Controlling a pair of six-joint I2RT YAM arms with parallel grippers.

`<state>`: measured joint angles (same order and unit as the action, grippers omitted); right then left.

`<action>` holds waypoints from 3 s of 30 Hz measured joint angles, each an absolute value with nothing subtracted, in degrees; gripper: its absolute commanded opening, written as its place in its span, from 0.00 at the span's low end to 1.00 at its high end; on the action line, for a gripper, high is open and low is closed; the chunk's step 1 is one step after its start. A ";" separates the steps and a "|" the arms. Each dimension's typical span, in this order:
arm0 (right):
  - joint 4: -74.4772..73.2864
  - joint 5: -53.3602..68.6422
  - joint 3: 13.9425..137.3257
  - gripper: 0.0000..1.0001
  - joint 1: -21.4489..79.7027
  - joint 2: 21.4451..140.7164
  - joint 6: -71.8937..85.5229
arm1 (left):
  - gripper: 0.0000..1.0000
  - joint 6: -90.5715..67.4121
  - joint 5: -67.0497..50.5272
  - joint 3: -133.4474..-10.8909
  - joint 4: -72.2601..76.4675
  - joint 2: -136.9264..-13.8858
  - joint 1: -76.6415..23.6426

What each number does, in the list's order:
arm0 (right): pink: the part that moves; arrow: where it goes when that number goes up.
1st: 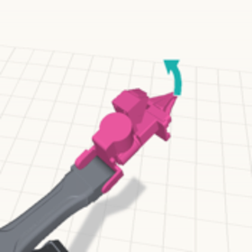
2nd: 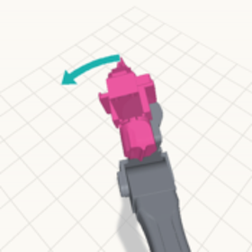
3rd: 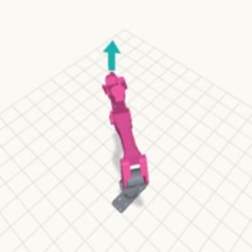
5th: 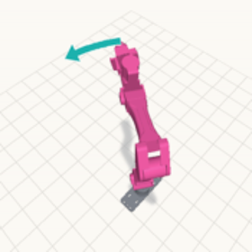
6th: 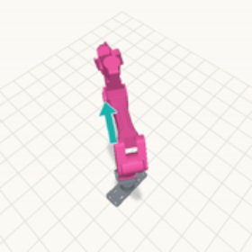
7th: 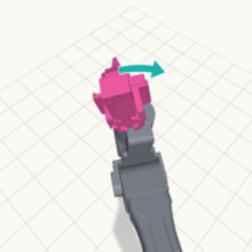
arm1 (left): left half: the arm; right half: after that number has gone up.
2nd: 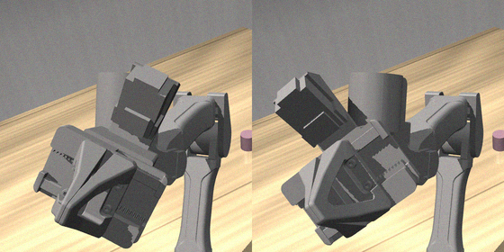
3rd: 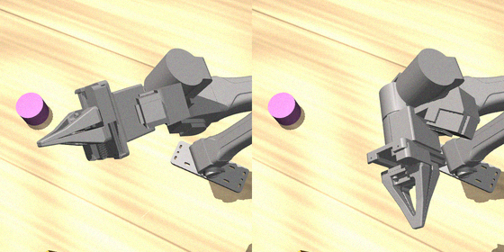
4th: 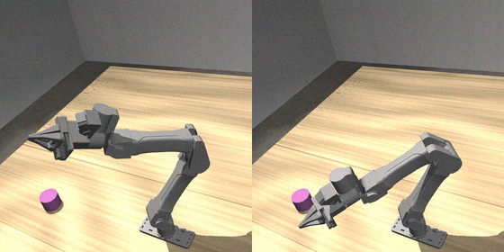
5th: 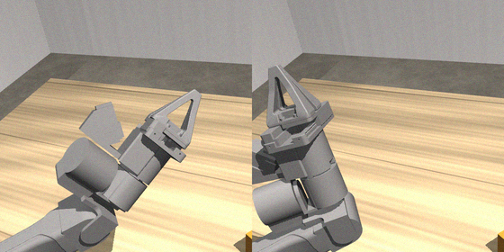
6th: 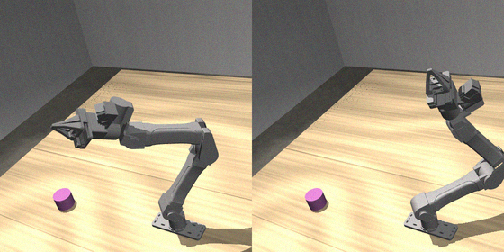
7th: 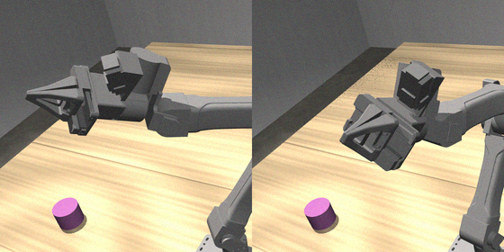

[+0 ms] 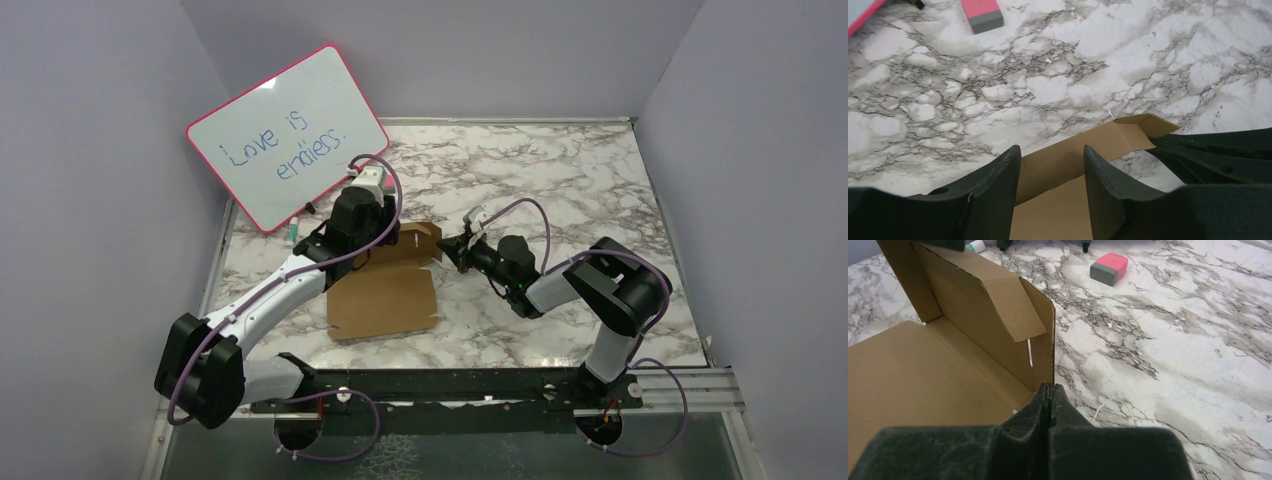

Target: Fold the paper box

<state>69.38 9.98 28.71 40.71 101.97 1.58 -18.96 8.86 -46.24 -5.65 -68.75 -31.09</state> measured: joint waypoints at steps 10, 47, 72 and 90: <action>67.07 9.93 28.97 0.01 40.71 100.84 2.35 | 0.49 -19.33 4.14 -46.11 -4.75 -70.87 -31.35; 64.29 8.45 38.37 0.01 42.78 106.96 2.24 | 0.49 -18.98 19.51 -40.86 0.58 -68.49 -42.87; 68.31 6.28 28.82 0.01 42.52 101.71 5.48 | 0.53 -21.06 15.38 -41.43 1.80 -70.50 -43.27; 70.70 13.85 28.82 0.01 42.70 102.72 1.56 | 0.69 -17.10 7.16 -48.47 -17.04 -67.09 -40.56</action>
<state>70.70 13.85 28.82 42.70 102.72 1.56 -17.10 7.16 -48.47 -17.04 -67.09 -40.56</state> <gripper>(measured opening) 0.017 0.652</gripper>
